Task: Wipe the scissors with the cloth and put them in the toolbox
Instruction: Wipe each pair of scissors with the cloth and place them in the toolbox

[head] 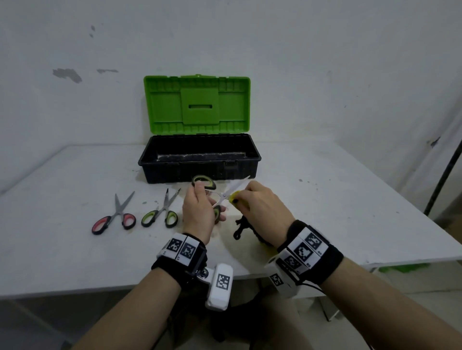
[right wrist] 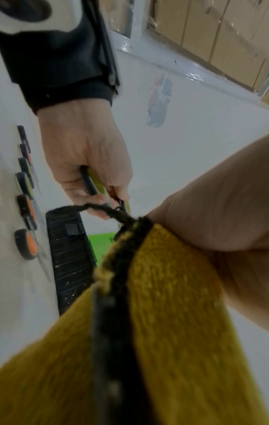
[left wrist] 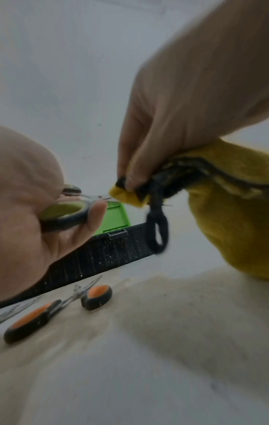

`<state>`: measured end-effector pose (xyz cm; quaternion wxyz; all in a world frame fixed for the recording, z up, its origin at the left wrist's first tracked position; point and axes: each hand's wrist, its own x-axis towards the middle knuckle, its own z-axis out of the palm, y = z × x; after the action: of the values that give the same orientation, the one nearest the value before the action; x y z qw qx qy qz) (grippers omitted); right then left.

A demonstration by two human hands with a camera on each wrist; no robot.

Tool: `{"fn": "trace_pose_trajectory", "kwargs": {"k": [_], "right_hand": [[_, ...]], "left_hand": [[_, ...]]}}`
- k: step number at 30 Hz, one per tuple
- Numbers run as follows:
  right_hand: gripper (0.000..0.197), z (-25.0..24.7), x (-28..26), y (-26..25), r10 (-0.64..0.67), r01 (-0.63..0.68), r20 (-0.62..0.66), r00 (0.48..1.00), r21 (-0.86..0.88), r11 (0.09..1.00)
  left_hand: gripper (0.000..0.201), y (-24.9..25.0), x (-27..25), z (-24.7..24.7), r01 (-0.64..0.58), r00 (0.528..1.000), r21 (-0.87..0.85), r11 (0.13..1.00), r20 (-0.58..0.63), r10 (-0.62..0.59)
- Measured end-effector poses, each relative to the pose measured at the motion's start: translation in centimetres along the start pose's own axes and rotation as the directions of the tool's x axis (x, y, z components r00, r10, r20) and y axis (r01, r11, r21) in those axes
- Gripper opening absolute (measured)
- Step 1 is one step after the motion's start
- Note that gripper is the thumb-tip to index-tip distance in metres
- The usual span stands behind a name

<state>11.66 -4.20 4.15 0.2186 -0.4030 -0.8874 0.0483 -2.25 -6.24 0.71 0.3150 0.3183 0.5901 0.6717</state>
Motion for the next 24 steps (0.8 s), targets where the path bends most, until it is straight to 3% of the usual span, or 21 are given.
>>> {"fn": "trace_pose_trajectory", "kwargs": {"k": [3,7,12,16,20,22,24], "right_hand": [[0.018,0.0,0.2,-1.0,-0.066,0.068,-0.108,0.992,0.019,0.997],[0.02,0.4,0.2,-1.9,-0.068,0.069,-0.069,0.995,0.013,0.998],[0.021,-0.1,0.3,-1.2,-0.038,0.039,-0.045,0.998,0.017,0.999],[0.02,0.3,0.3,-1.8,-0.078,0.08,-0.059,0.995,0.033,0.996],[0.022,0.0,0.2,0.1,0.04,-0.038,-0.03,0.999,0.058,0.998],[0.021,-0.3,0.1,0.9,0.083,-0.078,-0.07,0.994,0.071,0.994],[0.02,-0.3,-0.1,0.4,0.031,-0.02,-0.126,0.991,0.092,0.996]], "left_hand": [[0.04,-0.4,-0.3,0.5,-0.093,0.995,0.14,0.986,0.044,0.087],[0.041,-0.8,-0.5,0.5,-0.178,0.984,0.169,0.969,0.041,0.174],[0.037,-0.9,-0.8,0.0,-0.121,0.99,0.14,0.983,0.087,0.109],[0.038,-0.5,-0.8,0.3,-0.15,0.988,0.193,0.97,0.062,0.141],[0.035,-0.4,-0.4,-0.2,-0.052,0.997,0.053,0.997,0.052,0.05],[0.036,-0.3,-0.3,-0.4,-0.003,0.999,0.022,1.0,0.05,0.002],[0.036,-0.2,-0.3,-0.3,0.004,0.998,0.032,0.999,0.057,-0.006]]}}
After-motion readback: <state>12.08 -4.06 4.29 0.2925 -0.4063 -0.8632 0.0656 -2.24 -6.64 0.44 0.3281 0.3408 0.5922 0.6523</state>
